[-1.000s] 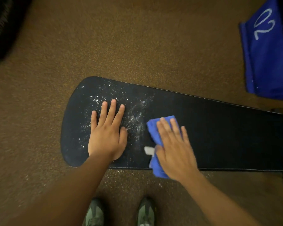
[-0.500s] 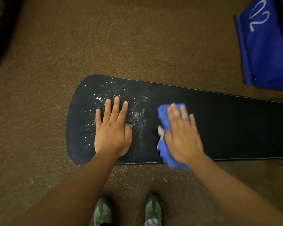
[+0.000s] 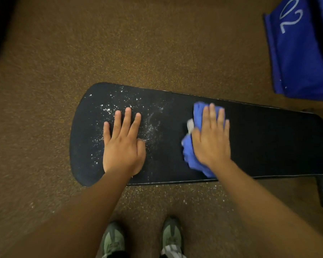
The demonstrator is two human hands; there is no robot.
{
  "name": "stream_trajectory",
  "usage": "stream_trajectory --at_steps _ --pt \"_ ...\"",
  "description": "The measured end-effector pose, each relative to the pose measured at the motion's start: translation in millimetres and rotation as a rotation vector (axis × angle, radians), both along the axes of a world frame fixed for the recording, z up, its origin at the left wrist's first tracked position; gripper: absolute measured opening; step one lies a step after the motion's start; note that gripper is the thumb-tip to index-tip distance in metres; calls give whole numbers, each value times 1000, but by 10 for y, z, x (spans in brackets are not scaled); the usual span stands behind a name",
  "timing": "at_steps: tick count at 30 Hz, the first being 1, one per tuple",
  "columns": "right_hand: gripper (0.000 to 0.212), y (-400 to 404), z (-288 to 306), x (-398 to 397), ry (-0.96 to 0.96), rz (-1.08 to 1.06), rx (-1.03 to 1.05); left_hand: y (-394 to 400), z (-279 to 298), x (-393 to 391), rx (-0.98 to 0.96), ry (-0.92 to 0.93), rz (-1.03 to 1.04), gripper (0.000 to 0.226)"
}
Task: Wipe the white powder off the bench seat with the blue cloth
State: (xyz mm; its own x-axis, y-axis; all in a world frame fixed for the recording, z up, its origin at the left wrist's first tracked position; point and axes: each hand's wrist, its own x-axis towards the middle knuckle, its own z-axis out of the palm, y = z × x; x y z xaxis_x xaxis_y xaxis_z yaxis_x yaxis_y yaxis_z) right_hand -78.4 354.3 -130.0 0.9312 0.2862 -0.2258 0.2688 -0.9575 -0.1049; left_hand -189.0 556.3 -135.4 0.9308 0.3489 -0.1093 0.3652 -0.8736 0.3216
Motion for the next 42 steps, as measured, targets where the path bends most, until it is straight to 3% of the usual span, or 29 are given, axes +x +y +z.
stream_trajectory --at_steps 3,6,9,13,17,18,20,23,26,29,32,36,39,42 --pt "65 553 -42 250 -24 -94 48 -7 -1 16 -3 -9 -2 64" --pt "64 706 -44 -106 -32 207 69 4 -13 20 -9 -27 0 65" --pt "65 290 5 -625 24 415 80 20 -17 11 -10 -32 -7 65" --pt "67 -14 0 -362 34 193 67 4 -8 5 -5 -28 1 63" --pt "66 661 -62 115 -21 -136 95 2 -20 4 -13 -44 1 64" --pt "66 780 -62 82 -23 -119 103 0 -21 0 -21 -49 6 65" --pt "66 807 -66 -199 -47 109 96 0 -11 3 -52 -75 29 68" --pt "66 424 -3 -642 4 379 77 4 8 1 -87 -102 65 71" --pt "67 108 -11 -442 2 197 39 -1 9 -7 -56 -84 59 68" --pt "66 481 -48 69 -42 -42 62 -11 -14 -7 -29 -63 46 67" --pt "65 904 -77 21 -66 69 93 -7 -31 10 -38 -71 45 69" --pt "66 369 -8 -673 5 383 53 9 -12 9 -56 -90 44 69" --pt "65 -14 14 -416 16 231 32 2 11 -6 -52 -83 50 67" --pt "64 331 -37 124 -24 -30 28 2 6 2 -46 -75 49 67"
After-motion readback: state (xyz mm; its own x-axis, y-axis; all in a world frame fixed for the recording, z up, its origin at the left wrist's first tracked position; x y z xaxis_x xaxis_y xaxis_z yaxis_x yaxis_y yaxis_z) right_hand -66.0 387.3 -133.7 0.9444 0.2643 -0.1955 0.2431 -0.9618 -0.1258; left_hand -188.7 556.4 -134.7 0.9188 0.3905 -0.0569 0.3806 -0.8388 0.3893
